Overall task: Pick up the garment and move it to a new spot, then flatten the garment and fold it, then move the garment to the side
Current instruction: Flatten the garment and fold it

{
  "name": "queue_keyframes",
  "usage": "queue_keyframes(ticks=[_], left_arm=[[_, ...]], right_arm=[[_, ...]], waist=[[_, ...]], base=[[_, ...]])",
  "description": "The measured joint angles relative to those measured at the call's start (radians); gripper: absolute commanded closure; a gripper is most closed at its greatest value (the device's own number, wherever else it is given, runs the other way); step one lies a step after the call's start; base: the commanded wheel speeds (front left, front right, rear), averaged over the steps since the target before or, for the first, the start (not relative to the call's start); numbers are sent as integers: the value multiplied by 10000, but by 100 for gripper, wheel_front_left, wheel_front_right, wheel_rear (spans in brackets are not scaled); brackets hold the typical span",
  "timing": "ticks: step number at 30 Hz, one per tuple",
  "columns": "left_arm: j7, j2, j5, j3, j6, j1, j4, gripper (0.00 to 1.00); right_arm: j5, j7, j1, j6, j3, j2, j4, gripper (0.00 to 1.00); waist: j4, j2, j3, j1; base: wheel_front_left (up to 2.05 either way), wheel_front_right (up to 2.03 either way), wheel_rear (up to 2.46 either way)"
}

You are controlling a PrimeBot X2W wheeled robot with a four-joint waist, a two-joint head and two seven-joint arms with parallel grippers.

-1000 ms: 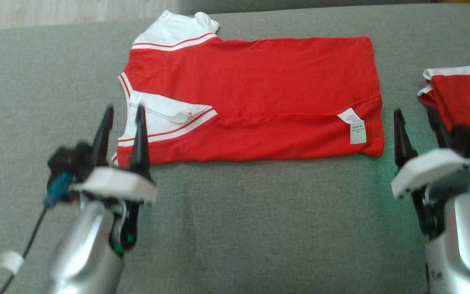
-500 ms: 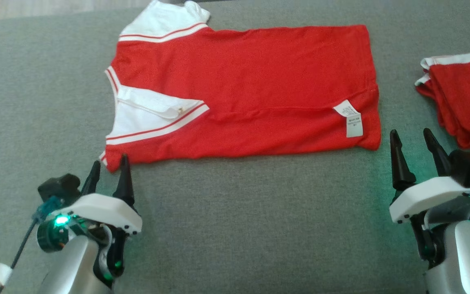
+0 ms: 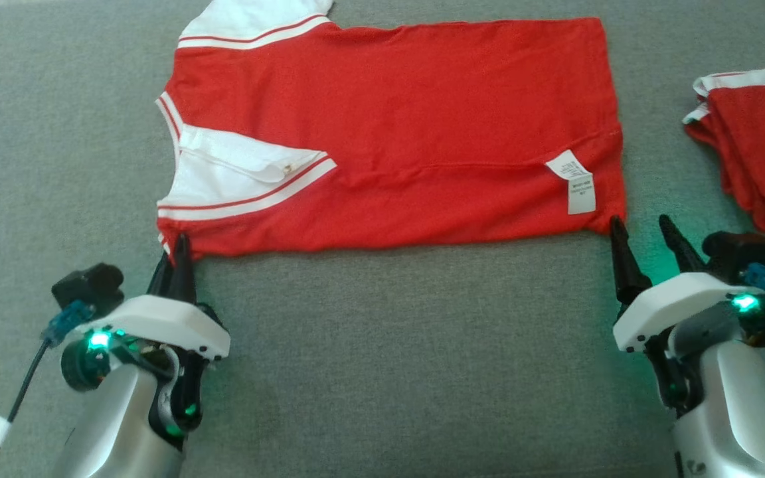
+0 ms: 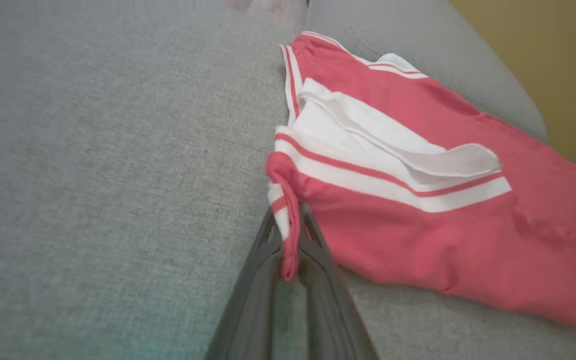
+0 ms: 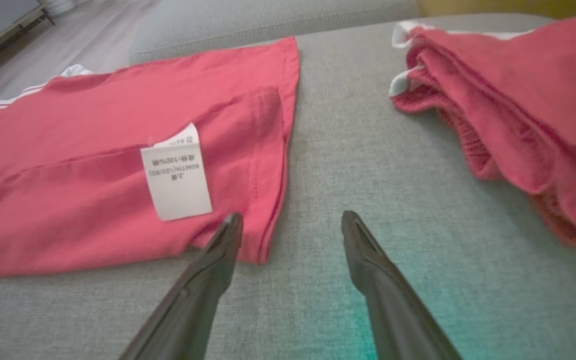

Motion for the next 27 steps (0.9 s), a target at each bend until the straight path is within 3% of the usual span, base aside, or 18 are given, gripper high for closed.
queue_keyframes(ticks=[2, 3, 4, 5, 8, 9, 10, 18, 22, 27], left_arm=[[-155, -15, 2, -19, -79, -3, -121, 100], [-224, -23, 15, -29, -82, -3, -171, 100], [-299, -23, 54, -44, -88, -3, -211, 100], [-368, -25, 96, -50, -132, -3, -274, 100], [-508, -29, 102, -86, -165, -5, -430, 100], [-552, -29, 102, -100, -171, -4, -464, 100], [-560, -29, 104, -123, -174, -5, -522, 100], [-759, 21, 207, -268, -245, 119, -1335, 100], [-704, 184, 303, -305, -159, 533, -2215, 100], [-144, 709, 418, -514, 115, 1748, -3699, 100]], right_arm=[[140, 6, -140, 0, 48, -2, 414, 0], [261, 31, -212, 0, 92, -2, 625, 6], [318, 94, -273, 0, 157, -4, 825, 24], [355, 90, -346, 0, 205, -2, 995, 51], [704, 59, -653, 0, 238, -12, 1409, 78], [706, 8, -755, 0, 238, -12, 1553, 95], [708, -44, -825, 0, 242, -12, 1687, 100], [1093, -362, -851, 0, -117, -10, 1910, 100], [980, -27, -583, 0, -359, -8, 1039, 100], [920, 1170, 682, 0, -558, -4, -652, 100]], waist=[[94, 0, 5, 0], [140, 0, 5, 0], [184, 0, 3, 0], [228, 0, -2, 0], [336, 0, -45, 0], [360, 0, -68, 0], [382, 0, -95, 0], [462, 0, -555, 0], [484, 0, -938, -1], [504, 0, -1402, -2]], base=[[0, 0, 0], [0, 0, 0], [0, 0, 0], [0, 0, 0], [0, 0, 0], [0, 0, 0], [0, 0, 0], [0, 0, 0], [0, 0, 0], [0, 0, 0]])
